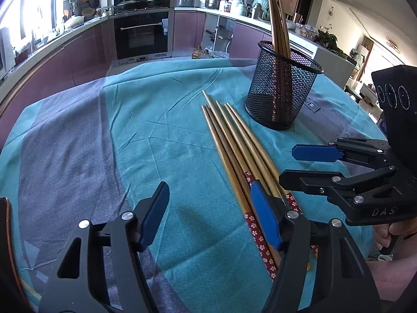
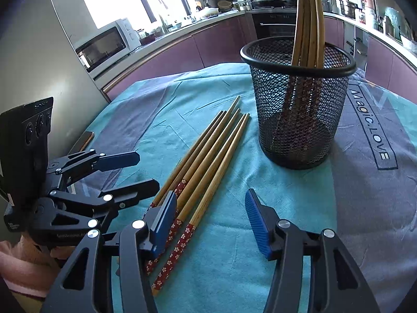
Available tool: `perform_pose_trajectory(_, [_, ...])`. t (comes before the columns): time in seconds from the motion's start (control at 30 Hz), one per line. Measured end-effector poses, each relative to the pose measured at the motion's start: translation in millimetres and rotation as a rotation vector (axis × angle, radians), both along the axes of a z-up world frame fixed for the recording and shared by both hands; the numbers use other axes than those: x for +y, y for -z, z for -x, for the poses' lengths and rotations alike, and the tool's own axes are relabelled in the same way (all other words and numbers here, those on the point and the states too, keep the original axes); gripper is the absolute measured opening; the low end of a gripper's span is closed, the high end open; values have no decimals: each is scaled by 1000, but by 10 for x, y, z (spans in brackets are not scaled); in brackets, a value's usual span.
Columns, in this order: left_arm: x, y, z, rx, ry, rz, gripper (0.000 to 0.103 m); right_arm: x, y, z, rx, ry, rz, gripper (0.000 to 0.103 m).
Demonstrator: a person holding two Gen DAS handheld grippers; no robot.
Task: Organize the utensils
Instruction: 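Grasp another chopstick with the left tool while the right tool grasps one too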
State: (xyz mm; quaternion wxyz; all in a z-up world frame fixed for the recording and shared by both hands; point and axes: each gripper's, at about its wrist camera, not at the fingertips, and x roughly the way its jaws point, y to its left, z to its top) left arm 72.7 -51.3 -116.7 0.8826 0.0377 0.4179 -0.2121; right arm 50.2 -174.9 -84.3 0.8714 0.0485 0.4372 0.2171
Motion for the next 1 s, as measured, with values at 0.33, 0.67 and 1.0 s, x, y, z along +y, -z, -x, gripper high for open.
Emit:
perform_pose_trajectory(0.33, [-96, 75, -38, 15, 5, -26, 59, 48, 55, -15, -2, 13, 44, 45])
perform_pose_trajectory(0.67, [-78, 92, -77, 18, -4, -45, 53, 71, 73, -21, -17, 14, 99, 36])
perform_pose_trajectory(1.0, [-87, 86, -110, 19, 1, -64, 44, 80, 67, -82, -9, 26, 141, 29])
